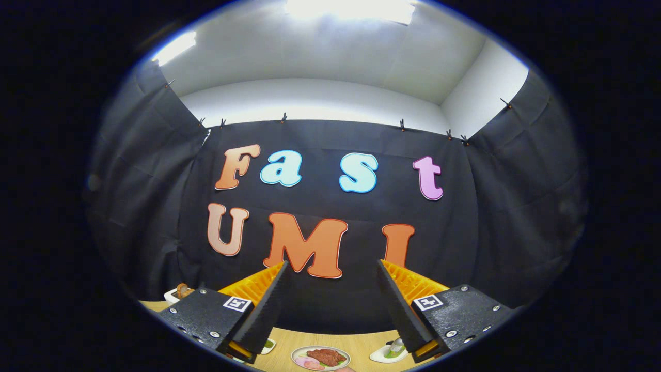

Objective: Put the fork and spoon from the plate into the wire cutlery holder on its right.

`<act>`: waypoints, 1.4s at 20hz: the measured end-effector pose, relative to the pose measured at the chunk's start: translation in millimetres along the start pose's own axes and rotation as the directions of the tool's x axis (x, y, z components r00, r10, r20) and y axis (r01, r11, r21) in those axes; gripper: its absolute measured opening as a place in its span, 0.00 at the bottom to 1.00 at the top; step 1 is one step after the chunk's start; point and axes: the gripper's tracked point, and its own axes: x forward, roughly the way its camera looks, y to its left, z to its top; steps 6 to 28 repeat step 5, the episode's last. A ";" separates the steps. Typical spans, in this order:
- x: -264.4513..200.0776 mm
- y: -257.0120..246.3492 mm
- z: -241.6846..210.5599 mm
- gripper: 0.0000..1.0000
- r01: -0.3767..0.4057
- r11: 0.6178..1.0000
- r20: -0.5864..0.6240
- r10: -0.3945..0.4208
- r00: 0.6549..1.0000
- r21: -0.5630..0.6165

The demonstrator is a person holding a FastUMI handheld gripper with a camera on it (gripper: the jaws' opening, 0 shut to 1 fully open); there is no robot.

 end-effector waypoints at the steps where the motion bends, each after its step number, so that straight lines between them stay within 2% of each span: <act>1: -0.6 0.6 2.0 0.98 -0.002 1.000 0.006 0.002 1.000 -0.004; 28: 2.0 9.1 6.2 0.98 -0.017 1.000 0.010 0.017 1.000 0.000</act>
